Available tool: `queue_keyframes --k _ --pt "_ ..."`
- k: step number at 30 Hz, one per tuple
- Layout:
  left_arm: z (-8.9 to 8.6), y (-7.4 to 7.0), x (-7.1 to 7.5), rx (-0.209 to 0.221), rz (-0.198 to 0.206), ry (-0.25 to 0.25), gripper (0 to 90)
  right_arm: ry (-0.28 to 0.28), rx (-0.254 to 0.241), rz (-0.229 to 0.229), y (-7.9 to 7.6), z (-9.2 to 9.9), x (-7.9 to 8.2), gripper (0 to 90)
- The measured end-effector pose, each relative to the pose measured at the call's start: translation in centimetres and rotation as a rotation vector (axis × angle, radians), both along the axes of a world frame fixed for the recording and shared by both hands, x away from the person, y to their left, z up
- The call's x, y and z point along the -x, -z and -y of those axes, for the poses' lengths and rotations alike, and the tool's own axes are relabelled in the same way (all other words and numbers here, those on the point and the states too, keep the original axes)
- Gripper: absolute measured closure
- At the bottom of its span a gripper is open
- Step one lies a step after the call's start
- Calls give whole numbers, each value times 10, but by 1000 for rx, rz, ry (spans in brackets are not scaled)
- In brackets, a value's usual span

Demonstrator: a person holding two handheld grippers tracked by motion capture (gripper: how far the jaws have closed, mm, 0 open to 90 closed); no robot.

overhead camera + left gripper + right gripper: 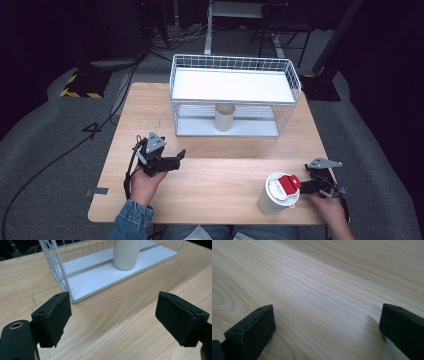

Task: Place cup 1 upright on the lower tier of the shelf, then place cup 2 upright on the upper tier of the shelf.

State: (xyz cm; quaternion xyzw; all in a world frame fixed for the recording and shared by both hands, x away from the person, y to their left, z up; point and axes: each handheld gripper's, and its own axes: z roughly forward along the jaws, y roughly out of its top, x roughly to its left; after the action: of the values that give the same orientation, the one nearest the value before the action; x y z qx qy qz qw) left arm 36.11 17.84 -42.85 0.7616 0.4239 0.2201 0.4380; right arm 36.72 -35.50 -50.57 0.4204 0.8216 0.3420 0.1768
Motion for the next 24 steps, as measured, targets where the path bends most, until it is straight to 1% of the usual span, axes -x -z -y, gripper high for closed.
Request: queue_keyframes --k 3,7,8,9,10,14,16,19,20,21,22,23,24 --pt "-5 5 2 -21 -7 4 139 0 0 0 0 0 0 7" --pt "-9 8 5 -70 -38 11 140 0 0 0 0 0 0 7" --pt "-9 9 6 -71 -33 9 140 0 0 0 0 0 0 7" --pt "-9 9 6 -71 -33 9 142 0 0 0 0 0 0 7" --pt "-10 12 8 -77 -36 12 142 0 0 0 0 0 0 7" --pt "-15 20 12 -80 -69 10 141 0 0 0 0 0 0 7" --pt "-18 24 14 -81 -77 8 142 4 -1 0 0 0 1 7" --pt "-24 31 17 -83 -103 2 142 9 0 -1 0 0 2 7" --pt "-24 31 17 -83 -103 2 142 10 0 -1 0 0 2 7" --pt "-29 36 18 -82 -120 -4 143 7 2 0 0 0 2 7" --pt "-32 39 18 -86 -129 -6 143 6 1 0 0 0 3 7" --pt "-32 39 18 -86 -129 -6 143 6 1 0 0 0 3 7" --pt "-35 44 18 -101 -146 -19 143 5 1 0 0 0 2 6"
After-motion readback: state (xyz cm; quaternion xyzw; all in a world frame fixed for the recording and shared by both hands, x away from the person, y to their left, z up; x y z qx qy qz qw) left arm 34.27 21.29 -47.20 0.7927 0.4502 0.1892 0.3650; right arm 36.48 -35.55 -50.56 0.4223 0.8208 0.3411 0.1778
